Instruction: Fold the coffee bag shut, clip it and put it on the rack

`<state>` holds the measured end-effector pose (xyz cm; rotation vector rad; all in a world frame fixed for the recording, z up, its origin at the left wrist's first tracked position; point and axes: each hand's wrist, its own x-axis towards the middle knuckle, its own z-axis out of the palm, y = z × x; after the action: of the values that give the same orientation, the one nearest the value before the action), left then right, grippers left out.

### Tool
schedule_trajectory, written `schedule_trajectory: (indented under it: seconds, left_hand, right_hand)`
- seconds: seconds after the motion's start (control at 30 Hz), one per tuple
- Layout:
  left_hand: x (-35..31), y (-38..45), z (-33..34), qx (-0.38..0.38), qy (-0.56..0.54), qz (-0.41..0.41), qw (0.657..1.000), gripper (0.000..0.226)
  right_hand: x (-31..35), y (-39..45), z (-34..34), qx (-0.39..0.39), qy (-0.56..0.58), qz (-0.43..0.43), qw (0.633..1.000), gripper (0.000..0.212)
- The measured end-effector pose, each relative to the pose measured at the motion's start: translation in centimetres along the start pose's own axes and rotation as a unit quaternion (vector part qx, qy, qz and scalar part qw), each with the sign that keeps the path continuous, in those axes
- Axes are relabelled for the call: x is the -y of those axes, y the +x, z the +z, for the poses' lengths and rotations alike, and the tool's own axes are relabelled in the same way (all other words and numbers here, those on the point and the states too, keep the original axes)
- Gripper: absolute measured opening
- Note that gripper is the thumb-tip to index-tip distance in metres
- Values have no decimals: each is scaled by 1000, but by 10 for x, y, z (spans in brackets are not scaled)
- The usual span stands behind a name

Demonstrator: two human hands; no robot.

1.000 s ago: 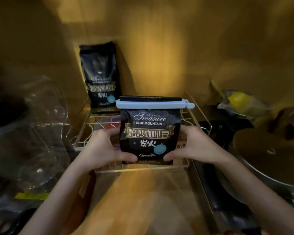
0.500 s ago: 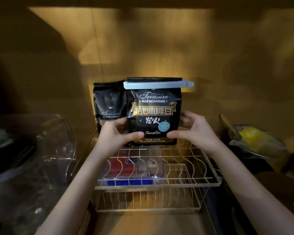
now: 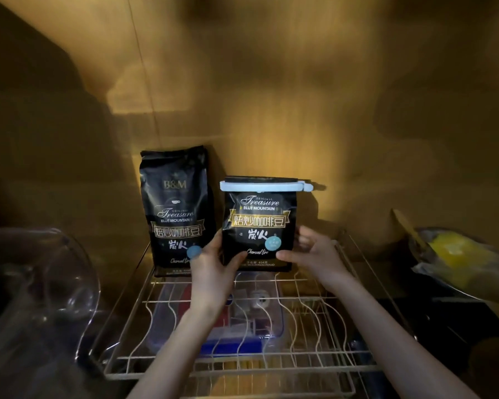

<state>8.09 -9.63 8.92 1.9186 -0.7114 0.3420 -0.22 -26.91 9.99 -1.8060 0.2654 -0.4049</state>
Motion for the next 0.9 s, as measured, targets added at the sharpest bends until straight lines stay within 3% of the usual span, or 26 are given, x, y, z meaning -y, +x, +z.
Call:
schedule_trajectory:
  seconds: [0.3, 0.47, 0.77, 0.9]
  left_hand:
    - [17, -5, 27, -21, 108, 77, 991, 78]
    - [18, -3, 37, 41, 131, 130, 982, 82]
    - [16, -6, 39, 66, 171, 117, 976, 88]
    - [-1, -7, 26, 68, 166, 91, 980, 83]
  right_hand:
    - [-19, 18, 4, 41, 17, 0, 999, 39]
    - [-22, 23, 8, 42, 39, -7, 998, 38]
    - [-10, 18, 18, 64, -41, 53, 996, 52]
    - [16, 7, 16, 45, -93, 72, 992, 73]
